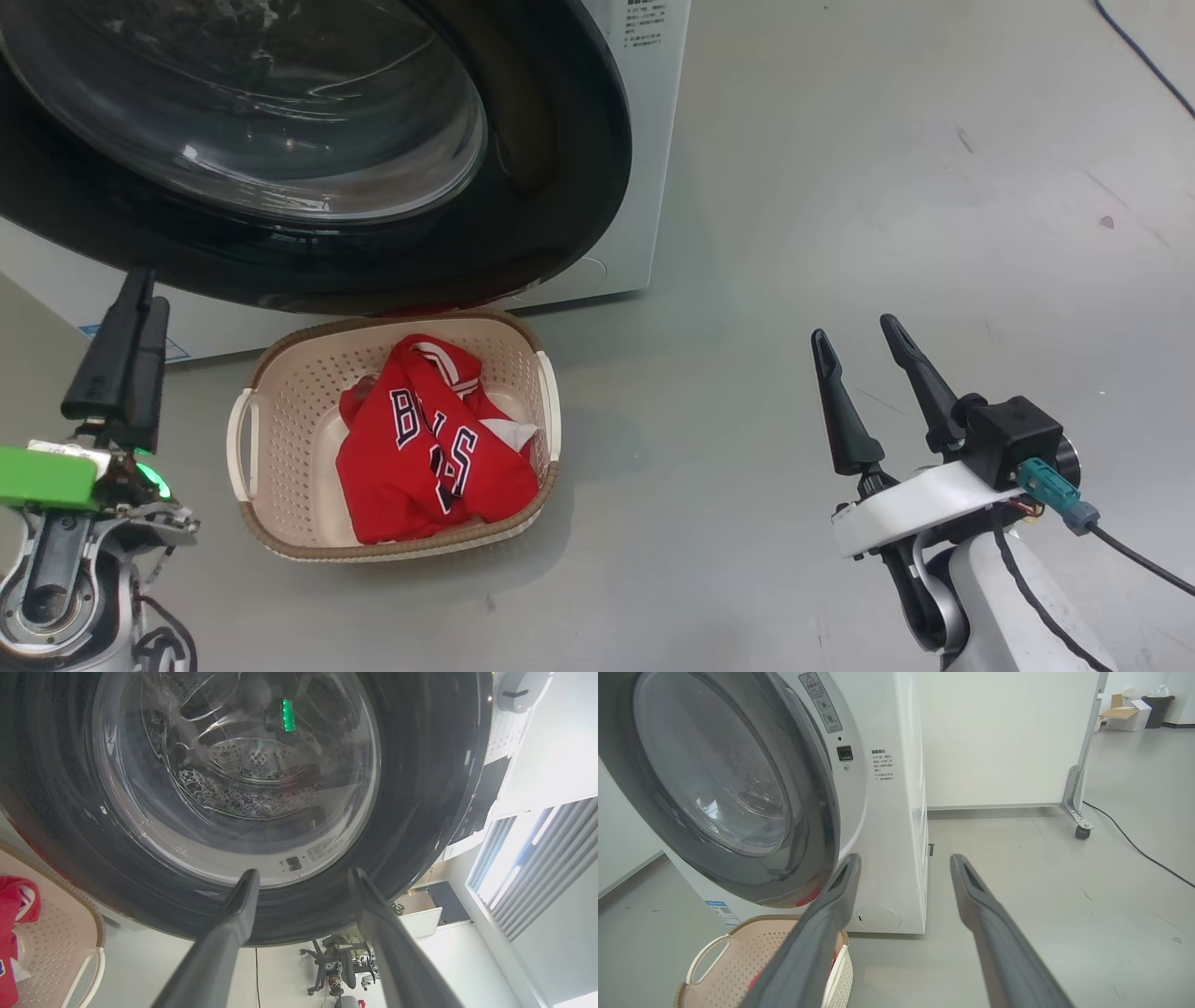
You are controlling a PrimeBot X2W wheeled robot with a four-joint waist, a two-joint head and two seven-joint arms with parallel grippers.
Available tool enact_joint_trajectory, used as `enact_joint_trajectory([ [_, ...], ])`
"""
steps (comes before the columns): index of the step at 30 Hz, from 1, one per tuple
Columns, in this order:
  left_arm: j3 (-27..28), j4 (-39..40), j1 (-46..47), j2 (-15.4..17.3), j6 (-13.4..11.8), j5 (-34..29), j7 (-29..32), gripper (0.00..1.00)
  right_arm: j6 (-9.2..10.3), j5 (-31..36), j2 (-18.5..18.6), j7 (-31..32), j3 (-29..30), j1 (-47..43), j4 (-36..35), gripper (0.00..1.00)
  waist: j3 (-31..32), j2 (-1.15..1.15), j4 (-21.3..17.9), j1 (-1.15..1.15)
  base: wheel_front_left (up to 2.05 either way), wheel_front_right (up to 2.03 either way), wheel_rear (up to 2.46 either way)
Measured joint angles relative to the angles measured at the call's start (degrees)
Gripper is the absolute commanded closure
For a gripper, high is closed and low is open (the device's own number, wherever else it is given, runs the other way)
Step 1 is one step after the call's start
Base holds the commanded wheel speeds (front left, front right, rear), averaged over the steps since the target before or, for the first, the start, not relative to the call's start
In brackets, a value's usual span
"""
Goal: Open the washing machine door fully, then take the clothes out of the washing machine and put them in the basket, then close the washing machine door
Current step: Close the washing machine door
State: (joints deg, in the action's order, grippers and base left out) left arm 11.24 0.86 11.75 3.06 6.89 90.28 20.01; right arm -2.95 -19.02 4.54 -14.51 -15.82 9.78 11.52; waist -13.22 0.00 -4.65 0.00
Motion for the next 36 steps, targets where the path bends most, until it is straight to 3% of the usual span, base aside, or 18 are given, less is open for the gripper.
enact_joint_trajectory([
  [2, 0.0, 0.9, 0.0, 0.0, 0.0, -1.4, -1.2, 0.00, 0.00, 0.0, 0.0, 0.0, 0.0, -0.1, 0.0, 0.00, 0.3, 0.00, 0.2, 0.00, 0.00, 0.00, 0.00],
  [9, -3.6, 7.7, 0.0, 0.7, 0.0, -16.2, -8.6, 0.00, 0.01, 0.1, 0.2, 0.0, 0.8, -1.4, 0.1, 0.00, 2.0, 0.00, 1.4, 0.00, 0.00, 0.00, 0.00],
  [16, -7.3, 10.3, -2.9, 6.8, 0.0, -38.6, -17.4, 0.00, 0.08, 0.6, 0.9, 0.0, 1.9, -2.4, 0.1, 0.00, 3.8, 0.00, 2.7, 0.00, 0.00, 0.00, 0.00],
  [21, -9.2, 8.6, -7.5, 8.3, 0.0, -50.5, -21.6, 0.00, 0.08, 0.6, 0.9, 0.0, 2.0, -3.4, 0.1, 0.00, 5.2, 0.00, 3.4, 0.00, 0.00, 0.00, 0.00],
  [26, -11.7, 6.8, -11.5, 8.5, -2.6, -57.7, -24.0, 0.00, 0.12, 1.0, 0.9, 0.0, 2.0, -4.4, 0.0, 0.00, 6.2, 0.00, 3.6, 0.00, 0.00, 0.00, 0.00],
  [36, -16.0, 1.7, -16.0, 7.2, -7.1, -65.0, -26.5, 0.00, 0.15, 1.0, 0.8, 0.0, 2.0, -6.9, 0.5, 0.00, 7.6, 0.00, 3.9, 0.00, 0.00, 0.00, 0.00],
])
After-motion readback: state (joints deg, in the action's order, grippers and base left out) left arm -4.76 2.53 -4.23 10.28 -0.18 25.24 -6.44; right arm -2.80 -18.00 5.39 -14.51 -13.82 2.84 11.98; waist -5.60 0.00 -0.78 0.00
